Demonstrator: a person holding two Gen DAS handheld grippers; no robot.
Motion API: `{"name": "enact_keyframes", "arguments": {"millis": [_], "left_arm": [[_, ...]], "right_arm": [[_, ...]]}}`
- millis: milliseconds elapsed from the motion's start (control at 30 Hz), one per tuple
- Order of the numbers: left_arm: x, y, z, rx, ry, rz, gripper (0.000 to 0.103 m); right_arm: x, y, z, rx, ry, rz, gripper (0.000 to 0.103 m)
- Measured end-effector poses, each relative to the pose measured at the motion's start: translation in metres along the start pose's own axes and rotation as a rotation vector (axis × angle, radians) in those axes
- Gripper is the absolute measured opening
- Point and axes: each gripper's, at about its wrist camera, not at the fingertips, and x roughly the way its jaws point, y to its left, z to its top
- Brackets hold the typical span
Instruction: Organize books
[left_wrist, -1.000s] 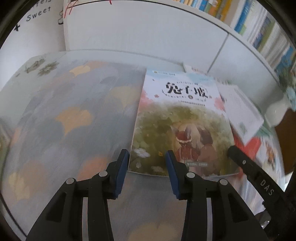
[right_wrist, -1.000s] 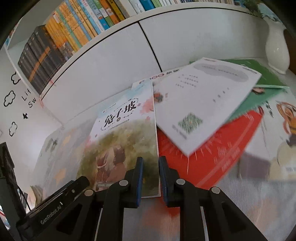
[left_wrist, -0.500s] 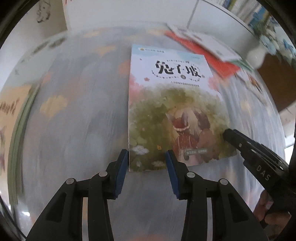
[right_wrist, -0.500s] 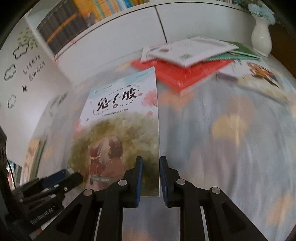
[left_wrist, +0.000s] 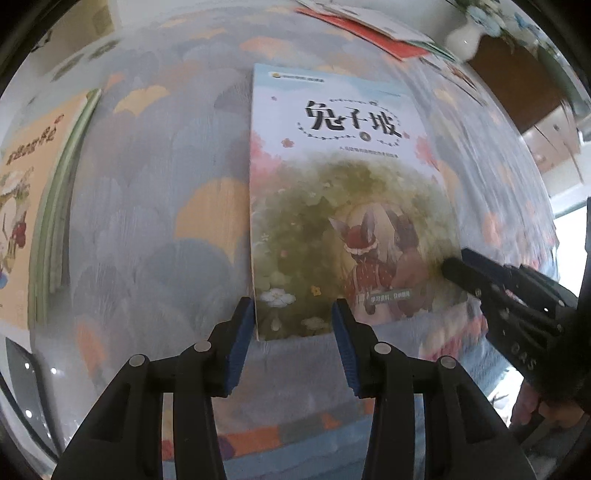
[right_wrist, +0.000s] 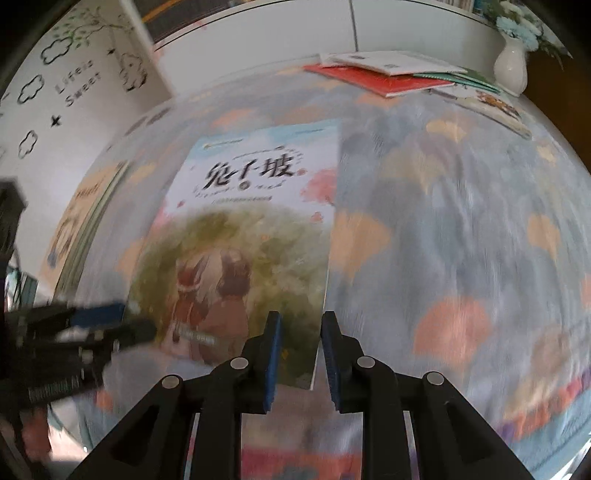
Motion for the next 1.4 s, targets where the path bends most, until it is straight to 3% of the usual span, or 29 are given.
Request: {"name": "enact_keyframes", "arguments": {"millis": [200,233,333,433,567,667,800,900,1000,1100,1200,1333,1400], "left_arm": [[-0.003,-0.004,-0.016,0.097,0.044,-0.012,0.047],[-0.003,-0.004,-0.016,0.106,0.051,-0.020,0.051],[0.000,-0.008,-0.012,0.155,0.084,-0.092,0.078],[0.000,-0.010,-0.006,0.168,0.090,-0.089,0.078],[-0.001,-0.001,0.006,0.125,0.084,-0.098,0.078],[0.000,0.009,0.013,0.072,0.062,-0.086,0.078],[0.004,0.020,0.025,-0.016,0.058,-0.130,0.078],[0.005,0.014,0.031,0.036,0.049,-0.076,0.078],[0.008,0.005,0.035,0.068,0.038,-0.034,0.079],[0.013,0.002,0.041,0.068,0.030,-0.022,0.083],[0.019,-0.016,0.040,0.132,0.017,0.018,0.083],[0.021,-0.033,0.038,0.164,-0.016,0.021,0.083],[0.021,-0.033,0.038,0.143,-0.030,0.015,0.082]], "right_arm": [[-0.008,0.004,-0.021,-0.032,0.050,0.010,0.022],[-0.009,0.005,-0.021,-0.038,0.053,0.007,0.022],[-0.008,0.008,-0.017,-0.052,0.062,0.009,0.025],[-0.005,0.010,-0.013,-0.075,0.069,0.024,0.032],[-0.007,0.013,-0.011,-0.109,0.070,0.037,0.077],[-0.004,0.011,-0.007,-0.132,0.086,0.040,0.078],[0.004,0.000,-0.002,-0.100,0.092,0.081,0.080],[0.006,0.004,-0.001,-0.122,0.096,0.096,0.089],[0.010,0.010,0.002,-0.174,0.087,0.069,0.090],[0.015,0.010,0.009,-0.173,0.055,0.078,0.091],[0.021,0.015,0.016,-0.174,0.006,0.098,0.097],[0.031,0.035,0.018,-0.261,-0.001,0.039,0.102],[0.029,0.037,0.019,-0.260,0.002,0.050,0.101]]}}
